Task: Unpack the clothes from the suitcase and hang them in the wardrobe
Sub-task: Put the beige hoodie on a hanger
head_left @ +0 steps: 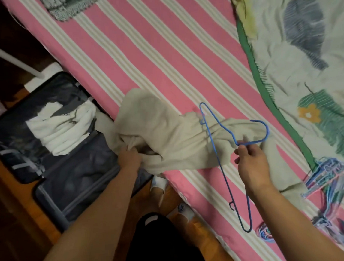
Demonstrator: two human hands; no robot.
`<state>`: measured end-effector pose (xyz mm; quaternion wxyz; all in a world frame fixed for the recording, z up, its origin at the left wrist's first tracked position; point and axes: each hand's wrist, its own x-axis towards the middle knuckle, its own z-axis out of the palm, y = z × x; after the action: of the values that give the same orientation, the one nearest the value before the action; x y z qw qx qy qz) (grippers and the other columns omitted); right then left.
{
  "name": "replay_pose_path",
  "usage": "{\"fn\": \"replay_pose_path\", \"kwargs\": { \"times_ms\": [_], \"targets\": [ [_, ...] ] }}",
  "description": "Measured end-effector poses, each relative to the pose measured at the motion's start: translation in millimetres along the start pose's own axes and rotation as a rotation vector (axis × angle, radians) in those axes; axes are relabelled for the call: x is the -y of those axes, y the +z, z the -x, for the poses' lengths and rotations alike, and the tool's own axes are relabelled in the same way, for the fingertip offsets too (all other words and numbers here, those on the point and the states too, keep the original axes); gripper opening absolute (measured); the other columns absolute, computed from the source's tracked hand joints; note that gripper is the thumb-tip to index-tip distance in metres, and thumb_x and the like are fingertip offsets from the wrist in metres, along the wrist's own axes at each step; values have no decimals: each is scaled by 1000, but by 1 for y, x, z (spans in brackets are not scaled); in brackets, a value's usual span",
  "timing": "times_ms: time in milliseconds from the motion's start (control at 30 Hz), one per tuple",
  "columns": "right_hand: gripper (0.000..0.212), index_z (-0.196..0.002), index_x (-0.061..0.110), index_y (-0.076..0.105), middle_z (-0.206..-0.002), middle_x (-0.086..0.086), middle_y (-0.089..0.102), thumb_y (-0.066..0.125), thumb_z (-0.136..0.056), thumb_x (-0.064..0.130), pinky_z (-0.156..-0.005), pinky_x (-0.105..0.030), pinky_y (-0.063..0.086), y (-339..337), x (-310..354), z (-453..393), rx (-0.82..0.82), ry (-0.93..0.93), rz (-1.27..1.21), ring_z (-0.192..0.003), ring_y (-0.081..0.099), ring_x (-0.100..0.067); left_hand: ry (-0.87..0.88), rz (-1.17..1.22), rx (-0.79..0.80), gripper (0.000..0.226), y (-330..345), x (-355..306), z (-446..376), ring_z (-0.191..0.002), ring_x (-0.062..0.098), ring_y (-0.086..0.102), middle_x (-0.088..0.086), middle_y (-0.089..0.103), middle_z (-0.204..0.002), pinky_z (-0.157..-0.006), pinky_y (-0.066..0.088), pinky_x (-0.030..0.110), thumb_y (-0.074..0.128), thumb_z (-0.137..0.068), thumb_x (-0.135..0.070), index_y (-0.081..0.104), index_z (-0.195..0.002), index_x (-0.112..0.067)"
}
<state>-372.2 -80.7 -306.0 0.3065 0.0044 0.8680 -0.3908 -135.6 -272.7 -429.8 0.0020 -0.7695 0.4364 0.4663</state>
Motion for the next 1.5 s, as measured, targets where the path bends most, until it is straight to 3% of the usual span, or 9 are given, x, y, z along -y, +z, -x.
{"fn": "replay_pose_path", "kwargs": {
  "times_ms": [133, 267, 433, 567, 800, 967, 1167, 1333, 1500],
  "targets": [
    [34, -130, 25, 59, -89, 3, 63, 54, -97, 19, -73, -33, 47, -21, 31, 25, 133, -151, 148, -76, 58, -19, 326, 67, -103, 22, -70, -52, 96, -96, 28, 60, 4, 63, -101, -81, 49, 36, 49, -98, -7, 64, -114, -12],
    [45, -128, 20, 59, -90, -4, 64, 71, -87, 34, -66, -29, 46, -23, 91, 59, 264, -248, 212, -76, 62, -19, 631, 43, -141, 16, -132, -92, 190, -80, 21, 60, 1, 64, -87, -66, 42, 30, 51, -98, -12, 66, -103, -10],
    [88, -139, 27, 47, -131, -8, 48, 76, -64, 62, -91, -29, 44, -3, 167, 114, 507, -409, 320, -117, 56, -27, 1010, -85, -81, 25, -165, -129, 293, -82, 0, 63, -18, 73, -93, -70, 48, 22, 60, -91, -16, 75, -101, -34],
    [33, -112, 27, 64, -106, -9, 70, 61, -82, 37, -76, -34, 50, -39, 182, 120, 239, -509, 423, -96, 66, -32, 1079, -130, -171, 43, -194, -145, 324, -89, 5, 67, -19, 75, -97, -74, 54, 29, 57, -85, -10, 74, -107, -44],
    [29, -102, 12, 66, -102, -16, 66, 51, -86, 31, -81, -38, 49, -198, 311, 91, -160, -607, 433, -103, 63, -39, 1236, -375, -407, 29, -260, -287, 395, -99, 35, 65, 5, 73, -102, -74, 50, 35, 49, -83, -18, 70, -100, -30],
    [19, -97, 9, 64, -98, -18, 66, 55, -82, 18, -72, -34, 43, -312, 394, 113, -471, -732, 275, -89, 59, -37, 1288, -209, -253, 18, -286, -374, 501, -68, 26, 71, 9, 73, -78, -51, 53, 33, 59, -73, -21, 70, -83, -11],
    [11, -90, 10, 66, -97, -22, 68, 60, -82, 6, -73, -34, 45, -318, 294, 83, -365, -616, 326, -93, 65, -36, 1281, -169, 20, 13, -193, -292, 469, -67, 17, 63, -2, 68, -69, -53, 43, 28, 65, -84, -23, 68, -73, -16],
    [24, -64, 15, 58, -64, -6, 58, 76, -80, 17, -61, -30, 44, -261, 97, 69, 45, -328, 296, -63, 54, -20, 765, 127, 300, 16, -63, -162, 374, -77, 24, 68, 4, 73, -80, -62, 55, 28, 63, -85, -7, 71, -99, -10],
    [18, -85, 21, 61, -79, 1, 69, 53, -100, 15, -80, -40, 50, -233, -55, 89, -15, -160, 34, -72, 58, -20, 367, -82, 574, 17, 3, -67, 319, -83, 34, 71, 21, 74, -92, -81, 59, 51, 70, -83, 4, 68, -99, -1]
  ]
}}
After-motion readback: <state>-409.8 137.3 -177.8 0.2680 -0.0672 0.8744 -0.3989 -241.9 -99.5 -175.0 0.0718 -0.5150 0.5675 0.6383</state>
